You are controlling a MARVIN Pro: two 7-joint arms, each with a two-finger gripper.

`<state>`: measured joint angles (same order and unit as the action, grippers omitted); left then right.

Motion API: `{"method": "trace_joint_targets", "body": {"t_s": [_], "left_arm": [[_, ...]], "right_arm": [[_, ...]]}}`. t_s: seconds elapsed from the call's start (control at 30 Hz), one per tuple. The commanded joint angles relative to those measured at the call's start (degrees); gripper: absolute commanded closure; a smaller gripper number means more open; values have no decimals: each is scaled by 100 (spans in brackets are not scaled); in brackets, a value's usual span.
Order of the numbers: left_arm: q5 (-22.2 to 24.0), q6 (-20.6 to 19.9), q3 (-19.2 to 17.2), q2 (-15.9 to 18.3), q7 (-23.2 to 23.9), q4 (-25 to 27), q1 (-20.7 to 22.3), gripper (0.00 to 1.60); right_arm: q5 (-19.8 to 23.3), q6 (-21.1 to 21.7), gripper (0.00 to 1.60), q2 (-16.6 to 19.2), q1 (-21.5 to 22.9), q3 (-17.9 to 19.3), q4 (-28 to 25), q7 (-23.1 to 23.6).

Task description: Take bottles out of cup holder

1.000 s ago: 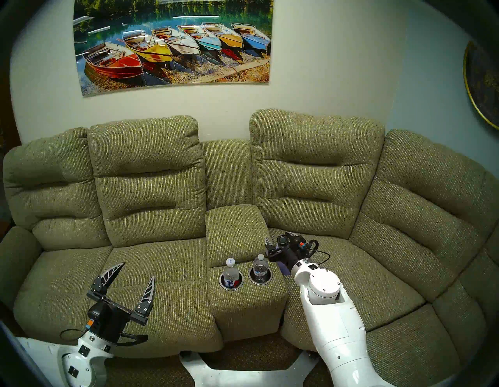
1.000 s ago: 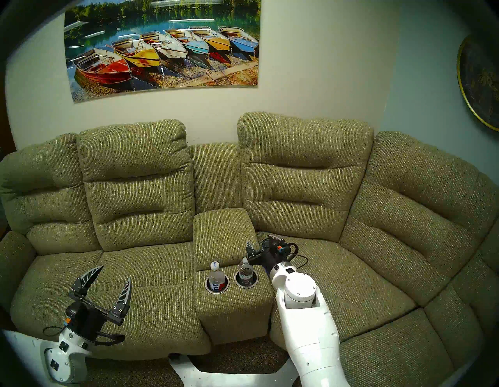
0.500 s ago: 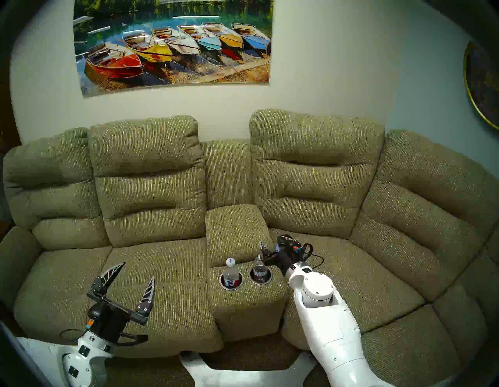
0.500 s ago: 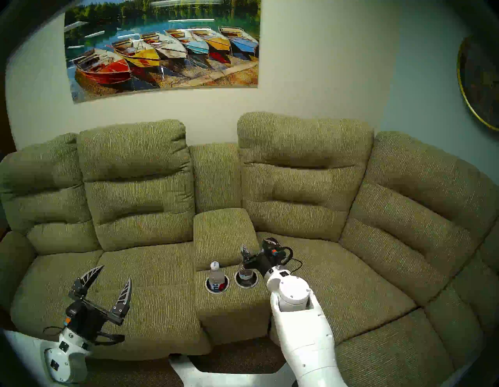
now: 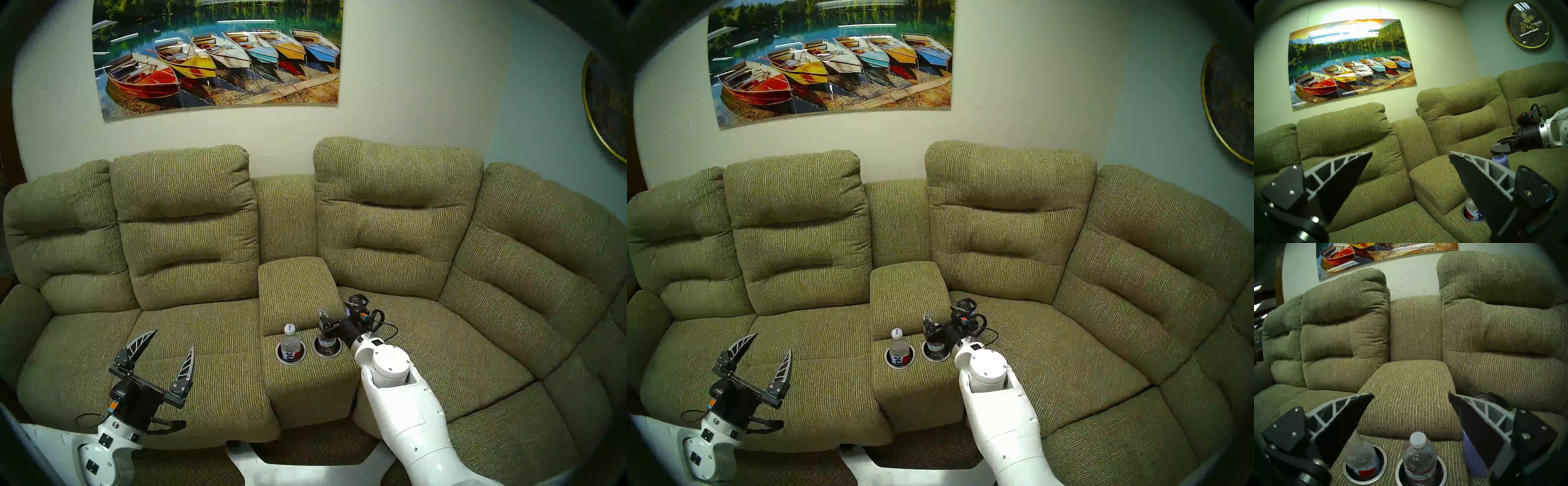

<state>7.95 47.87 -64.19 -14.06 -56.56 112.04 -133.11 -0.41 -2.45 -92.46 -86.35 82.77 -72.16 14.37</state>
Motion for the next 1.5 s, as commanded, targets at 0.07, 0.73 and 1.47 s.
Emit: {"method": "trace_joint_targets", "body": {"t_s": [0.07,0.73,1.47], "left_arm": [[17,0,-30,12,-26,16,14,0],[13,2,-27,7,-20,11,18,0],[11,3,-25,4,-19,9,21,0]], "right_arm": [[47,-106,0,-16,217,12,260,18],[65,-156,0,84,1108,92,1464,222],[-26,-247,0,-8,2327,-3,3222,432]]}}
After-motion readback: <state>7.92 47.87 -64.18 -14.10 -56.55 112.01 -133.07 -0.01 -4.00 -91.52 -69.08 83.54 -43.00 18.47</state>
